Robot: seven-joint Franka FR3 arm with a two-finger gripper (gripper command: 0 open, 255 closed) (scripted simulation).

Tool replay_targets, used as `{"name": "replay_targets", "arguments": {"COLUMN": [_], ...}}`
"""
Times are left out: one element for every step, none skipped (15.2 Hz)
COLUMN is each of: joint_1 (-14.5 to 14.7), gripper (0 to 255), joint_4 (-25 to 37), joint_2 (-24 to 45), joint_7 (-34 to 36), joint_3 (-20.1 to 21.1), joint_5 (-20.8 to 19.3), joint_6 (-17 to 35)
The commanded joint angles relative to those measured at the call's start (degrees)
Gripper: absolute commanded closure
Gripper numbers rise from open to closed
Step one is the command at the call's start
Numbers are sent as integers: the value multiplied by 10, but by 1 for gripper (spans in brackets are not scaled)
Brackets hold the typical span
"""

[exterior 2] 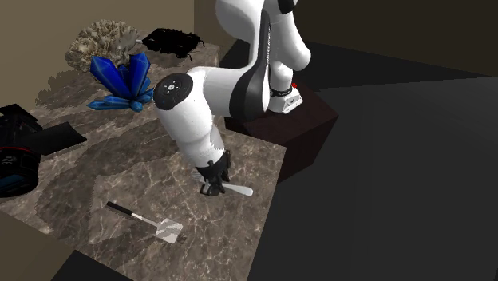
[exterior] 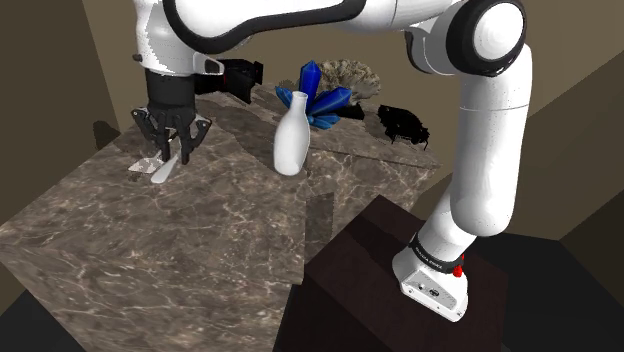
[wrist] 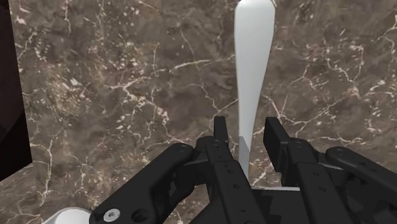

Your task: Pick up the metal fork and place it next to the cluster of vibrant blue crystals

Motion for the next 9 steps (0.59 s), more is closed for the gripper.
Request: {"name": "replay_targets", "arguments": {"joint_1": [2, 2, 2, 3, 4, 4, 5, 6, 7], "gripper": [255, 255, 255, 255, 255, 255, 255, 255, 255], "joint_4": [11, 18, 24, 31, 38, 45, 52, 60, 68], "joint_2": [-2, -3, -4, -4, -5, -6, -6, -6, -6], "joint_7": [1, 1, 2, 2, 2, 2, 3, 3, 4], "joint_3": [1, 2, 2, 3, 3, 3, 4, 4, 4], "joint_5": [1, 2, 2, 3, 3, 4, 4, 4, 4], "joint_6": [-13, -20, -27, -34, -42, -49, -57, -64, -72]}}
